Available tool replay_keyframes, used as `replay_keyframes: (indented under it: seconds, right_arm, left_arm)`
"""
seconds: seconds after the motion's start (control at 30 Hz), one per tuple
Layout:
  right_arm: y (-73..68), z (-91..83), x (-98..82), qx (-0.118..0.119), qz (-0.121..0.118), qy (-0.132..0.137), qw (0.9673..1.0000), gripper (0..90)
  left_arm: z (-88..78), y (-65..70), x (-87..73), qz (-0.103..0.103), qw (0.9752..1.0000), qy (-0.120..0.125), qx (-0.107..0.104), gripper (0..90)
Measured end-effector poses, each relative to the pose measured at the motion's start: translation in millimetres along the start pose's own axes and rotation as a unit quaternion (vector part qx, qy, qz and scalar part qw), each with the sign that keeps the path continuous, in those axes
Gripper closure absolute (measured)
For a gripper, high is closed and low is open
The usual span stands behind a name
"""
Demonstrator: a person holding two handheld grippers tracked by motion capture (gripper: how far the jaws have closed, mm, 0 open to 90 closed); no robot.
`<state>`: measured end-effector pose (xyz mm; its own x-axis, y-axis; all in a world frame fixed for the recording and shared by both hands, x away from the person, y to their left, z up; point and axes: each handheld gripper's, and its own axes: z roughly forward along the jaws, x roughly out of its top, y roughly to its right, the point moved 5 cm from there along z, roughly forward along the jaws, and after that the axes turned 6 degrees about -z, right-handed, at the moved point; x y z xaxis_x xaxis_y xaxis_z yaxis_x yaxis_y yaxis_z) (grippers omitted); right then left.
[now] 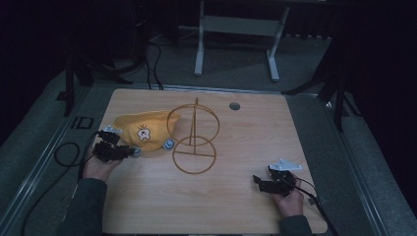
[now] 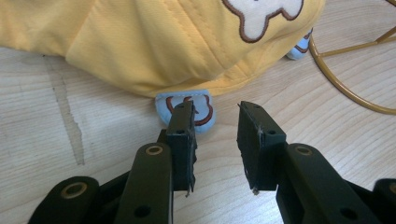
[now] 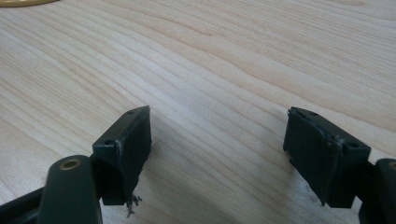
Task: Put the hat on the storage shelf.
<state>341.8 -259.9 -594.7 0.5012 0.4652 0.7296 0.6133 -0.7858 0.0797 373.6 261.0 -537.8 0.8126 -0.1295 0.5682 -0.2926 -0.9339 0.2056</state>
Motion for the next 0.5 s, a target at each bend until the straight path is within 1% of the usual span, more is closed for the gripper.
replay_keyframes:
  seconds: [0.47,0.5]
  right_arm:
    - [0.0,0.0,0.0,0.0,0.0,0.0,1.0,23.4]
    - [0.0,0.0,0.0,0.0,0.0,0.0,1.0,23.3]
  left_arm:
    - [-4.8,-5.7,-4.3,0.0,0.9999,0.0,0.012,66.1]
    - [-4.0,-6.7,-5.0,0.001,0.9999,0.0,0.016,65.9]
